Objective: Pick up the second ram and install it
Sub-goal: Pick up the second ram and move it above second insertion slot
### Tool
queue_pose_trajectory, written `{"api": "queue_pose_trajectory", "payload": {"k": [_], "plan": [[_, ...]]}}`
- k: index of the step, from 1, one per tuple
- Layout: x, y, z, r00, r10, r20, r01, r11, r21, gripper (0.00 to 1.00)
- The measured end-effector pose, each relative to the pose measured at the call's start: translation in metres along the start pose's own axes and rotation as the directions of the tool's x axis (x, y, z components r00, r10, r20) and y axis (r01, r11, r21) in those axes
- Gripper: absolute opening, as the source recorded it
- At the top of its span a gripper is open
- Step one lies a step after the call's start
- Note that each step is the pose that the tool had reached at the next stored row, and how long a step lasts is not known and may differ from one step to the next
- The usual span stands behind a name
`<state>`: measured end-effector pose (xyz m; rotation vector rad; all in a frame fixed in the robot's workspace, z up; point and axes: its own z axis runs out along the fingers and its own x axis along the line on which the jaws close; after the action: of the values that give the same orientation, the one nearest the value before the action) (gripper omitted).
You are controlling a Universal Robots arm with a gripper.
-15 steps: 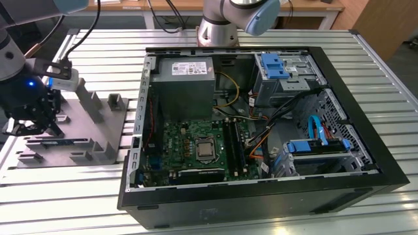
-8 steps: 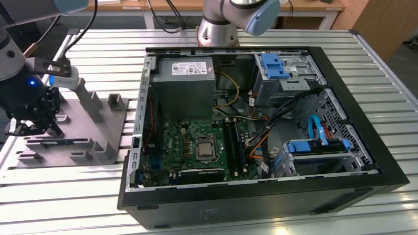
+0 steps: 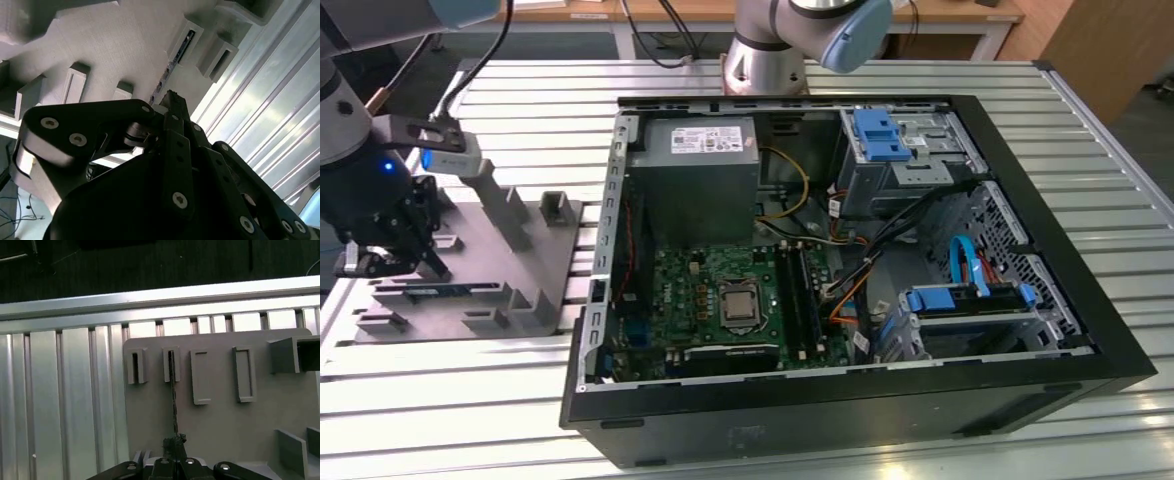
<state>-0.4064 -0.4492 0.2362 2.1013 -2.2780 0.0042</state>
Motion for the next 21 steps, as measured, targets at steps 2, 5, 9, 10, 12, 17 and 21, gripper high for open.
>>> {"api": "queue_pose_trajectory", "payload": {"k": [2, 5, 9, 10, 12, 17, 21], "plan": [[0.0000, 0.0000, 0.0000, 0.9998, -0.019, -0.0005, 0.019, 0.9998, 0.0007, 0.10], [0.0000, 0.0000, 0.0000, 0.9989, -0.047, -0.0013, 0.047, 0.9989, 0.0015, 0.10], [0.0000, 0.0000, 0.0001, 0.9966, -0.082, -0.0023, 0.082, 0.9966, 0.0026, 0.10], [0.0000, 0.0000, 0.0001, 0.9958, -0.091, -0.0026, 0.091, 0.9958, 0.0029, 0.10], [0.0000, 0.0000, 0.0001, 0.9943, -0.107, -0.0031, 0.107, 0.9943, 0.0033, 0.10], [0.0000, 0.0000, 0.0004, 0.9921, -0.116, 0.0489, 0.115, 0.9933, 0.0055, 0.10], [-0.0001, 0.0002, 0.0009, 0.9867, -0.144, 0.0762, 0.144, 0.9896, 0.0074, 0.10]]}}
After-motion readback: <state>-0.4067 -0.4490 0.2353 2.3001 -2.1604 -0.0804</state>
